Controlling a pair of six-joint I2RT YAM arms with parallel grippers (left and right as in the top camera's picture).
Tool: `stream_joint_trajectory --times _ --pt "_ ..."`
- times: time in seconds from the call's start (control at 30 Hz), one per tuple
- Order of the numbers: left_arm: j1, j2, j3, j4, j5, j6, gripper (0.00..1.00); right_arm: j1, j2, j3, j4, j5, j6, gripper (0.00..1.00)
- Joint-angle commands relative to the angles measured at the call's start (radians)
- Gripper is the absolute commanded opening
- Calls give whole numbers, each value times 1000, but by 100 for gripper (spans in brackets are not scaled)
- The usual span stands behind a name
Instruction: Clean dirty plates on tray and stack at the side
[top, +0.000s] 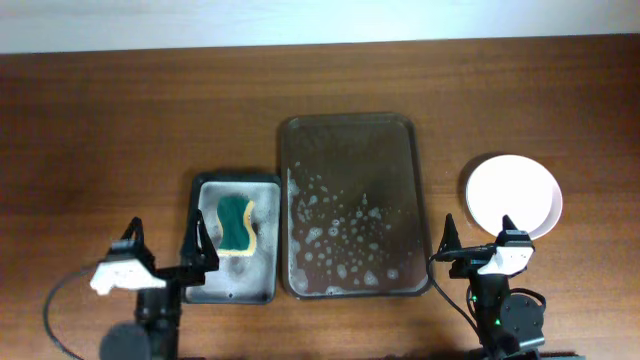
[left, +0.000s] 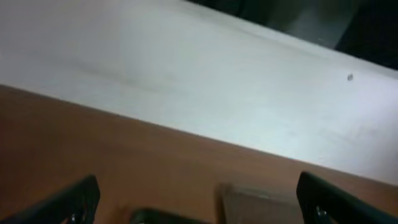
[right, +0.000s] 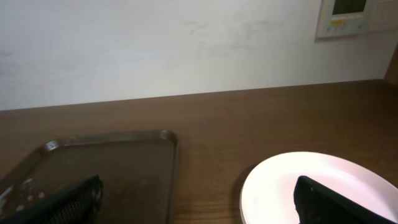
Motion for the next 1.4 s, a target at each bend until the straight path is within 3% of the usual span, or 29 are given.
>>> stream_joint_trajectory --times 0.0,0.07,0.27,1.37 --pt "18 -116 -209 127 15 30 100 -7 -7 -9 -1 1 7 99" --pt "18 -121 -320 248 14 30 100 -7 -7 -9 -1 1 7 99" --pt "15 -120 -331 79 16 26 99 -7 -7 -9 -1 1 7 99" --pt "15 -113 -331 86 15 26 100 -7 -7 -9 -1 1 7 99"
